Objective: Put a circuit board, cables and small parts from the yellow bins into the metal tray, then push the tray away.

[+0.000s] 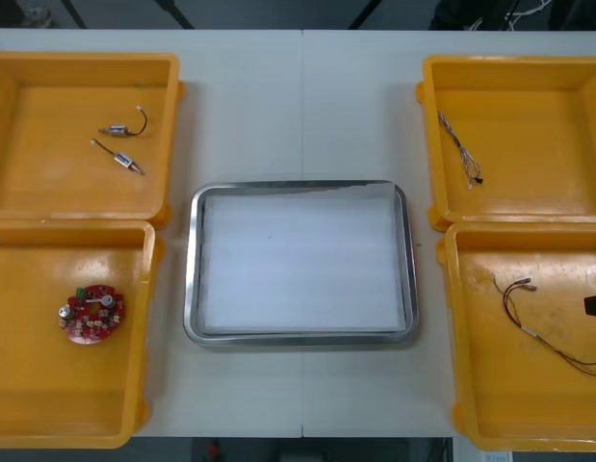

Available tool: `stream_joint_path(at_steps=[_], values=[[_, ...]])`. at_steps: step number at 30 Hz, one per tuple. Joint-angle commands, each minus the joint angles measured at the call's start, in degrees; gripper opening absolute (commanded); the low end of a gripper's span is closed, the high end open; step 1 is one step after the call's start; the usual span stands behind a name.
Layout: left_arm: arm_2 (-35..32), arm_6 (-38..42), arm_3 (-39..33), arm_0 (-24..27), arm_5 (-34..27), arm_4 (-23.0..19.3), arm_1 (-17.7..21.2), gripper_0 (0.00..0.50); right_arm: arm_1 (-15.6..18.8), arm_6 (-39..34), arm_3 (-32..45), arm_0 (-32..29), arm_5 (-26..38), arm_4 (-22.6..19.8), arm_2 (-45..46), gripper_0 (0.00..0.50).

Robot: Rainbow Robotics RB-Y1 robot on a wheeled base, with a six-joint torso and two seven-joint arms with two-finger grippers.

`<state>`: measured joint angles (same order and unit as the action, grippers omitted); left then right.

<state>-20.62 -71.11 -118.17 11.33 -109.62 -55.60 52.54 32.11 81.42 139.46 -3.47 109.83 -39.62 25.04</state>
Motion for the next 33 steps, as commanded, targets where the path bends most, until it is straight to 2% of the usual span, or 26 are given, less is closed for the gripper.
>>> stream_joint_path(at_steps=[1,33], values=[[-1.4,-4.6,-1.4,-1.0,-0.2,-0.2,0.2,0.500,-0.2,-2.1,2.0,-1.2,0.2,0.3,1.2,0.500],[-1.4,-4.6,-1.4,-1.0,-0.2,-0.2,0.2,0.500,-0.2,-2.1,2.0,-1.2,0.2,0.3,1.2,0.500]])
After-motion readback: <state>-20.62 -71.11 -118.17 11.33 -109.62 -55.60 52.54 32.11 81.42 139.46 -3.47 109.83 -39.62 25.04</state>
